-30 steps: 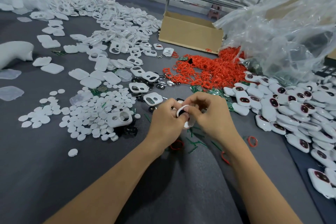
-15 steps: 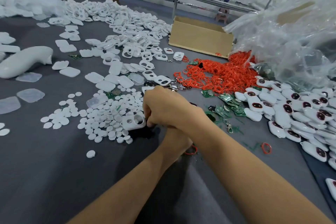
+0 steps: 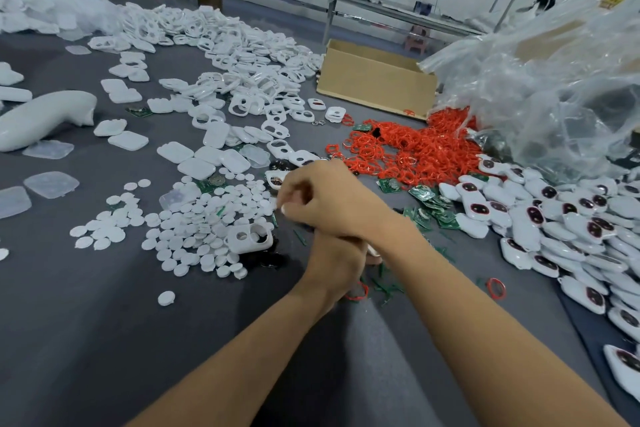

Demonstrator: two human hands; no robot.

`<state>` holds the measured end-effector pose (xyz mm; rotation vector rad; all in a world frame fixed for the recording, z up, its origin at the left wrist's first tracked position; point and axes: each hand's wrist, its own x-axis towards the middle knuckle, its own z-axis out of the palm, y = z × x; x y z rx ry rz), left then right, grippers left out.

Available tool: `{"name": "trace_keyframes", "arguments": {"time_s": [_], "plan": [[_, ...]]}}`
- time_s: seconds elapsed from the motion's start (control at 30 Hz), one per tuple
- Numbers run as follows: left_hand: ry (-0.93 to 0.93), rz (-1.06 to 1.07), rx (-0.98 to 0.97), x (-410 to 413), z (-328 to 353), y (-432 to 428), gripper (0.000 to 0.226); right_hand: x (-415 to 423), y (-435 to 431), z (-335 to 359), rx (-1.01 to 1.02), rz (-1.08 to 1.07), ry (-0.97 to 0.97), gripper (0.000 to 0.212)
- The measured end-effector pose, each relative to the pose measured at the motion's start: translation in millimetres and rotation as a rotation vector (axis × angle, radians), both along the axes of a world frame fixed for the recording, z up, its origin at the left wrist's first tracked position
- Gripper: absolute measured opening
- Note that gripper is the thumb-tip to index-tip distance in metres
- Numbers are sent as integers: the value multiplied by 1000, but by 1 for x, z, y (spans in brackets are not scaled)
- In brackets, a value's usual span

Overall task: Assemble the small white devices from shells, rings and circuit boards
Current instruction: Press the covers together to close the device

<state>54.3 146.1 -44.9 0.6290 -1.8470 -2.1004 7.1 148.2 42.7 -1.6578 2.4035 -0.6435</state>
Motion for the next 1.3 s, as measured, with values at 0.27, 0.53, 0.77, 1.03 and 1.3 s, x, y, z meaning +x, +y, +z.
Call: {"name": "trace_keyframes", "arguments": {"time_s": [0.27, 0.53, 0.77, 1.03, 1.3], "plan": [[127, 56, -21, -5, 14, 0, 17, -13, 80, -3, -504, -27, -592, 15], [152, 30, 121, -6, 11, -6, 16, -20, 102, -26, -678, -199, -675, 17], [149, 96, 216, -10, 10, -7, 14, -25, 103, -47, -715, -452, -747, 6], [150, 66, 163, -11, 7, -3, 12, -21, 99, -52, -596, -551, -284, 17], [149, 73, 114, -9, 9, -2, 19, -20, 92, -61, -636, -632, -220, 10]]}}
